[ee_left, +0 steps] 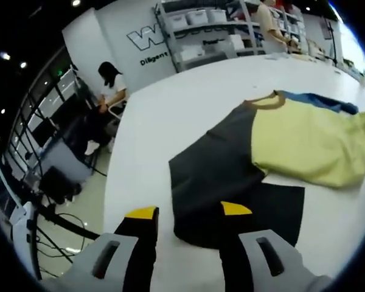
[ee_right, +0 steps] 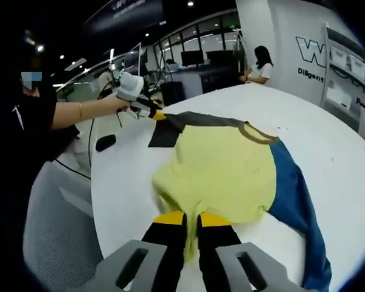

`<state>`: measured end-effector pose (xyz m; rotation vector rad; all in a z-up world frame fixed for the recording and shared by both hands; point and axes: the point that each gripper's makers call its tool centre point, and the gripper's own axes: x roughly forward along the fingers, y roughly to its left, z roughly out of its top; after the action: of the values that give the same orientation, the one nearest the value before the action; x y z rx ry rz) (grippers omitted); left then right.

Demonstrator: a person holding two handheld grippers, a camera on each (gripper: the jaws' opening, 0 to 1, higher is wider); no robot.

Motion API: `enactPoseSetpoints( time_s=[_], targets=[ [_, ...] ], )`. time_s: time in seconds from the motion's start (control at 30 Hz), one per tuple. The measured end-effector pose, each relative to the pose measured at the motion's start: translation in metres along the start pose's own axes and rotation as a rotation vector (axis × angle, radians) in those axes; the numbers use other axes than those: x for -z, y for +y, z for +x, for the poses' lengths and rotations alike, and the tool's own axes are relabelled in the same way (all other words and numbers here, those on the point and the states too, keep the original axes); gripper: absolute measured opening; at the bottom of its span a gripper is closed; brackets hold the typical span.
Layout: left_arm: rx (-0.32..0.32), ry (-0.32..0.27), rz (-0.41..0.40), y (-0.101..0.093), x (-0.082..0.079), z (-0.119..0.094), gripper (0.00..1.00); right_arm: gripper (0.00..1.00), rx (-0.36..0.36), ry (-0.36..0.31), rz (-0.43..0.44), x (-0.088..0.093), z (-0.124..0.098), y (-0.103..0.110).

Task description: Fold the garment on the visible template until the final outline fits inside the template.

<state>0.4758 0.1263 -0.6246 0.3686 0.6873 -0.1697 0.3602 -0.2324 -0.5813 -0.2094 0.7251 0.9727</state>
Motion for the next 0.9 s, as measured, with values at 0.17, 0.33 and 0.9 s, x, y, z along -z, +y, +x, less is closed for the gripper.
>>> enactPoseSetpoints(
  time_s=[0.17,0.33,0.9],
  targets=[
    [0.042,-0.044,0.015,-0.017,-0.006,-0.009,0.55,0.0,-0.004,-0.026,-0.013,-0.017,0.001,-0.006],
    [0.089,-0.072,0.026,-0.037,-0.007,-0.019,0.59,0.0,-0.012,-0.073,-0.002,-0.038,0.005,-0.013],
    [0.216,-0.163,0.047,-0.096,-0.027,-0.048,0.63,0.0,0.045,-0.21,0.141,-0.096,0.027,-0.066]
  ],
)
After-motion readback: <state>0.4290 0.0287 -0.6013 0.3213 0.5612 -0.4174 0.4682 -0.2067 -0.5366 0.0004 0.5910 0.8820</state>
